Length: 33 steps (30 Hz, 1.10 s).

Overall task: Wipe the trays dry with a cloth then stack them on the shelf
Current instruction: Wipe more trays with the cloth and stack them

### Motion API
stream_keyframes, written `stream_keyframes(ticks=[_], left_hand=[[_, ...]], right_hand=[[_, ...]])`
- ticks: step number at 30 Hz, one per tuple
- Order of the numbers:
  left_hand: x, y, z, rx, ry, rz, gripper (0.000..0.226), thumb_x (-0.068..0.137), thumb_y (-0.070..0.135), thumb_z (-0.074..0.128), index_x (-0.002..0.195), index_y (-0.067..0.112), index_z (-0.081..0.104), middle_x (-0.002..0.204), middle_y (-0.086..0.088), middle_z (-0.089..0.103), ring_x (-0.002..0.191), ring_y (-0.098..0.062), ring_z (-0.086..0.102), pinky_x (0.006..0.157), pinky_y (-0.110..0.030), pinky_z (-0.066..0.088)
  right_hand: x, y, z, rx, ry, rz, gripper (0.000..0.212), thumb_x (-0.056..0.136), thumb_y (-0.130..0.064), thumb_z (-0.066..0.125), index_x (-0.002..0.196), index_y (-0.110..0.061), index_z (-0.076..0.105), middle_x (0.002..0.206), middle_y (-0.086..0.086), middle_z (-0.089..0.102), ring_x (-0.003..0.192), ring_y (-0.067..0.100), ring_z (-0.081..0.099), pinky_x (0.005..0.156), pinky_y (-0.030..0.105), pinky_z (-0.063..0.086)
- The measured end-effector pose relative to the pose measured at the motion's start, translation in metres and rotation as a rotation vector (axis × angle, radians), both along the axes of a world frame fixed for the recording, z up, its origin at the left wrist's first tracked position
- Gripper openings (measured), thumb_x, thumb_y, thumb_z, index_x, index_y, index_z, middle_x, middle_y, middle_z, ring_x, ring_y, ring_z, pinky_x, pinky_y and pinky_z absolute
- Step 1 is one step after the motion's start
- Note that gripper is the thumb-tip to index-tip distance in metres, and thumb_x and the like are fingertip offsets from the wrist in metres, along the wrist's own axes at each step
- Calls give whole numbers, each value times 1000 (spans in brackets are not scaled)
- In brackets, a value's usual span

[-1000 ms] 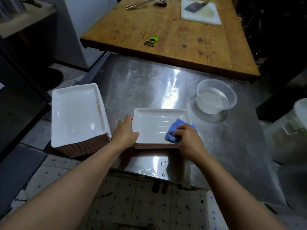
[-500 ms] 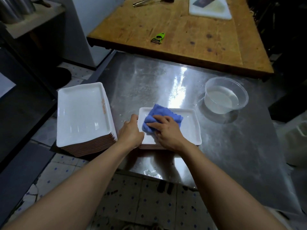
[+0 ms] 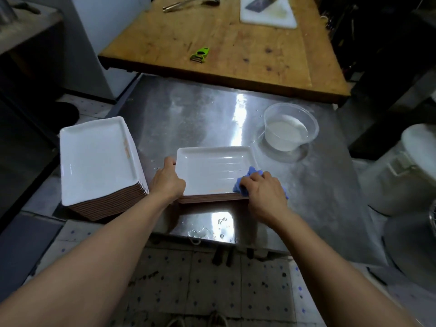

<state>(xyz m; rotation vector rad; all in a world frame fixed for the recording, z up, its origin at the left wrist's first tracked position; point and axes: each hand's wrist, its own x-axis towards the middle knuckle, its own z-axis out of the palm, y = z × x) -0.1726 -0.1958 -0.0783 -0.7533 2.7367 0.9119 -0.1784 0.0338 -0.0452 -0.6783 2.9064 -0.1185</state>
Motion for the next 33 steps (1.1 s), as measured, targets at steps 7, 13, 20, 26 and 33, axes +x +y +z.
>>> stream_keyframes(ticks=[7,13,20,26,33], left_hand=[[9,12,11,-128,-9,5,50,85,20,58,128,13,34,128,-18,47,113,-37,49,87,-39,41],[27,49,17,-368,289,-264,41,87,37,58,123,17,53,119,-7,46,111,-26,44,80,-40,43],[20,82,8,-482,277,-575,16,86,30,62,96,20,69,101,5,56,103,-16,45,64,-27,32],[19,84,10,-535,267,-574,17,83,5,58,88,17,69,91,5,55,92,-16,50,53,-24,19],[20,79,40,-480,468,-519,4,89,9,53,88,11,56,85,-7,60,79,-31,55,55,-32,28]], right_hand=[[8,11,15,-64,-22,-179,36,79,1,46,109,-14,59,113,11,55,103,31,46,74,32,35],[11,48,22,-408,-33,-407,44,67,16,52,103,-5,66,96,14,64,90,31,59,67,43,53],[19,56,19,-544,-6,-438,42,68,15,49,99,-7,67,86,15,64,79,31,61,67,46,54],[27,59,18,-600,14,-504,46,77,13,49,111,-12,68,97,11,64,86,23,60,70,32,50],[35,56,31,-688,8,-581,32,80,4,55,106,-11,68,99,12,65,82,28,64,71,41,56]])
